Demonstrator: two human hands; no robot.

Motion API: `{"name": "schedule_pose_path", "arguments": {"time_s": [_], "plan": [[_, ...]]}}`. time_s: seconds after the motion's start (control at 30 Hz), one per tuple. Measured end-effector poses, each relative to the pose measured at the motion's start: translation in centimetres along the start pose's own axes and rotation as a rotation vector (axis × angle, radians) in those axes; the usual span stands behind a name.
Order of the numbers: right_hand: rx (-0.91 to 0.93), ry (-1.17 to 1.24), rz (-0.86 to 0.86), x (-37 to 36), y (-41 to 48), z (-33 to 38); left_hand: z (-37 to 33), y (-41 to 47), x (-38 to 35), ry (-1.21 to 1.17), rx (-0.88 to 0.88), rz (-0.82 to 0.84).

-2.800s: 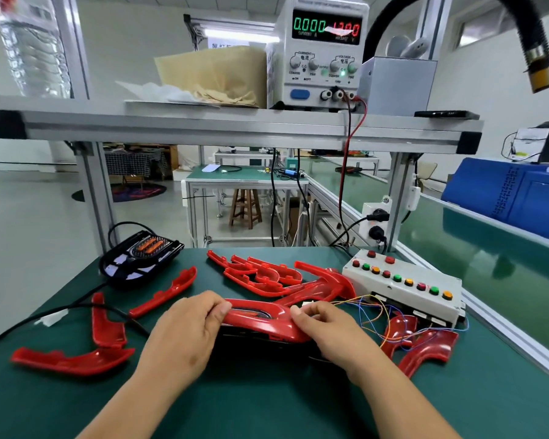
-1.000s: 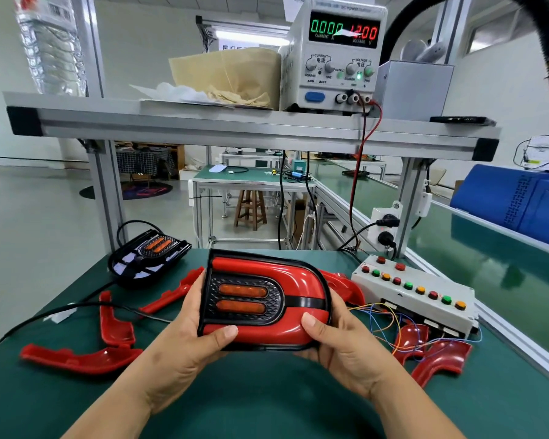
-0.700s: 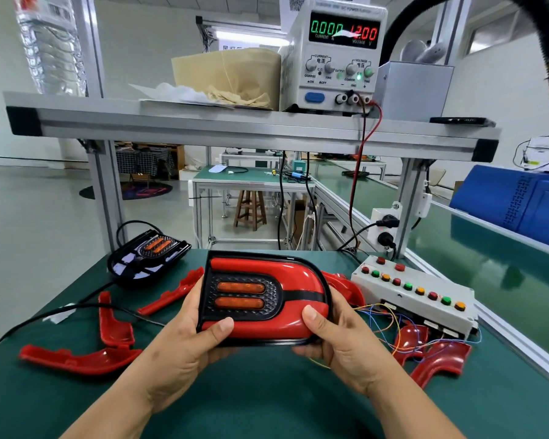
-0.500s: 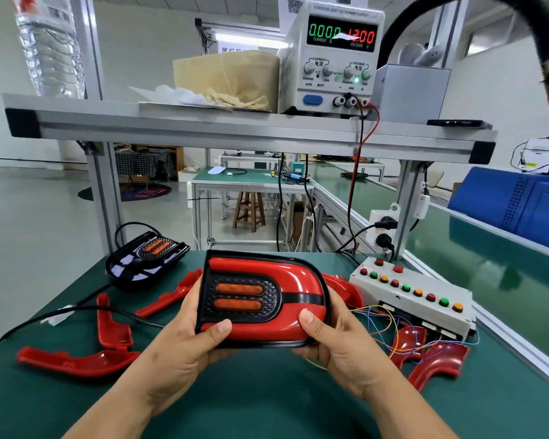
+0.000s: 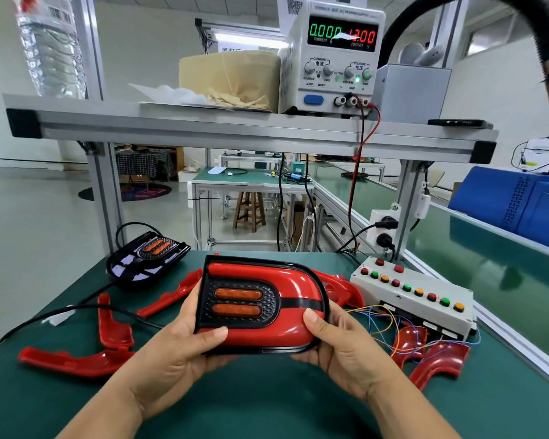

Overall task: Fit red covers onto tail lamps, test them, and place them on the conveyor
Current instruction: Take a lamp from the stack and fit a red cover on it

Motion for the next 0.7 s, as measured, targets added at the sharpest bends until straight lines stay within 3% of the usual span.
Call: {"name": "schedule_pose_path", "arguments": {"time_s": [0.13, 0.33, 0.7], "plan": [[0.047, 0.007, -0.005, -0.6, 0.0, 0.5, -0.6, 0.4, 0.9, 0.126, -0.099, -0.135], [0.062, 0.008, -0.038, -0.3, 0.0, 0.7, -0.8, 0.7, 1.2, 0.18, -0.13, -0.18], [-0.036, 0.043, -0.02, 0.0, -0.1, -0.1, 0.2, -0.4, 0.7, -0.051, 0.069, 0.041]]}}
Point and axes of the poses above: each hand's wrist, its own y-axis towards the middle knuckle, its own x-axis out of the back of the hand, z = x × y, the point moved 10 cm from there along y, towards the middle knuckle, and after that the axes turned 6 degrees about -x, right-handed, at the moved point
